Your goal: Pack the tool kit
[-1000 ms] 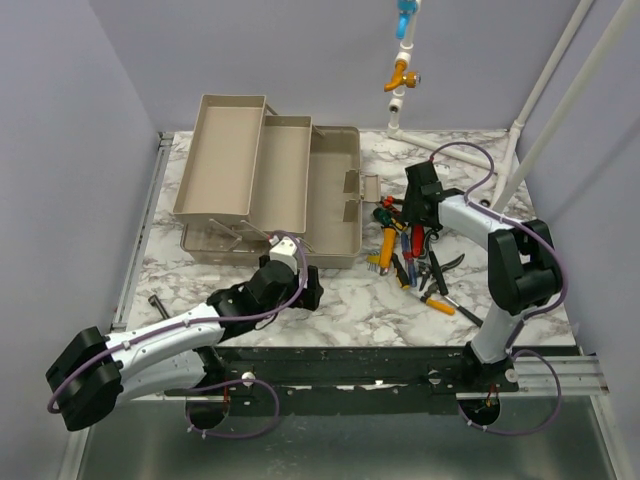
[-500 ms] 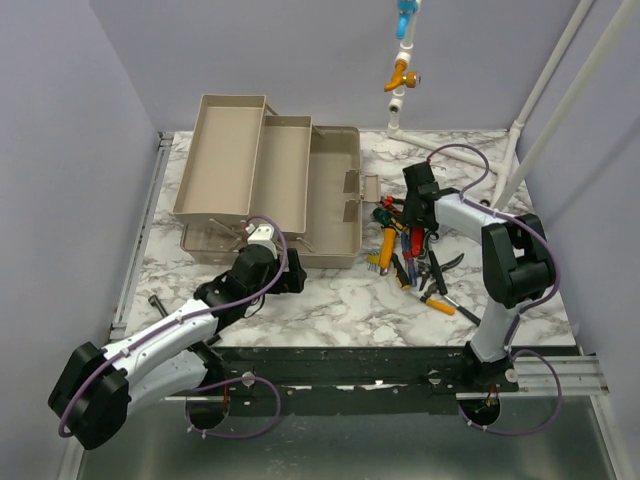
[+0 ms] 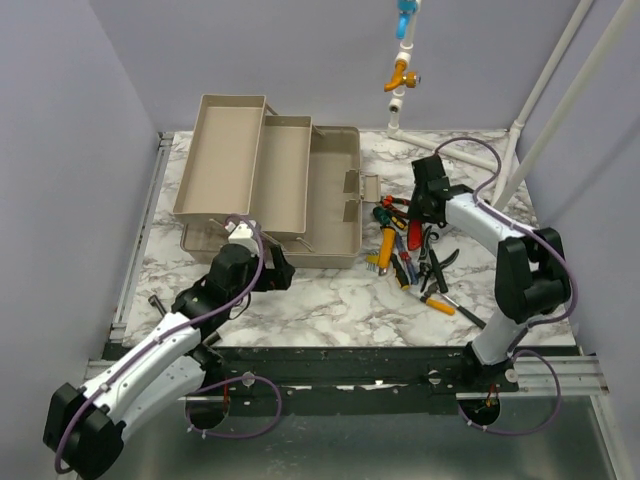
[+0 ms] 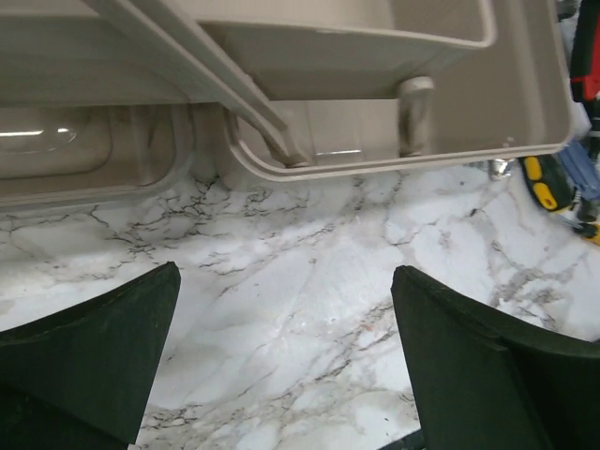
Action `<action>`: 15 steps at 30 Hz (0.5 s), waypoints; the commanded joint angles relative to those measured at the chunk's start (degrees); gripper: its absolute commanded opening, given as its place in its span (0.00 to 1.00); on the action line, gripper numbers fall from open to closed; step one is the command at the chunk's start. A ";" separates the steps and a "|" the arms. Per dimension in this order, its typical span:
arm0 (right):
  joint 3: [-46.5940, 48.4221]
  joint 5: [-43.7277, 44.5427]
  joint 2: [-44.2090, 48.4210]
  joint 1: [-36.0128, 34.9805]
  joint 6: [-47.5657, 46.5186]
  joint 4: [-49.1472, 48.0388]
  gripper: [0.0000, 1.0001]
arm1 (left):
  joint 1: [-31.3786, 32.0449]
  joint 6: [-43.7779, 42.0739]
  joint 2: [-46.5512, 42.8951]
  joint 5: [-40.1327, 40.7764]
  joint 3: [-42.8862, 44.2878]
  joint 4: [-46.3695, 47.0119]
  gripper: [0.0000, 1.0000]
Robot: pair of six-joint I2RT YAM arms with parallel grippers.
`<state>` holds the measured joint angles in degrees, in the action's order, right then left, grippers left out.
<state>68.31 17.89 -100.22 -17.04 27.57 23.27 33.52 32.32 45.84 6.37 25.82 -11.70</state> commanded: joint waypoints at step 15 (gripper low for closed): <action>9.19 -36.96 10.27 -0.70 6.88 -6.73 0.01 | 0.17 -2.43 -21.44 -15.86 -6.69 5.00 0.98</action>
<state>73.87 -5.91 -88.60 -16.93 29.67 22.24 33.50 30.83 26.55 -4.86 20.47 -10.07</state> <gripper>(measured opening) 0.344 0.984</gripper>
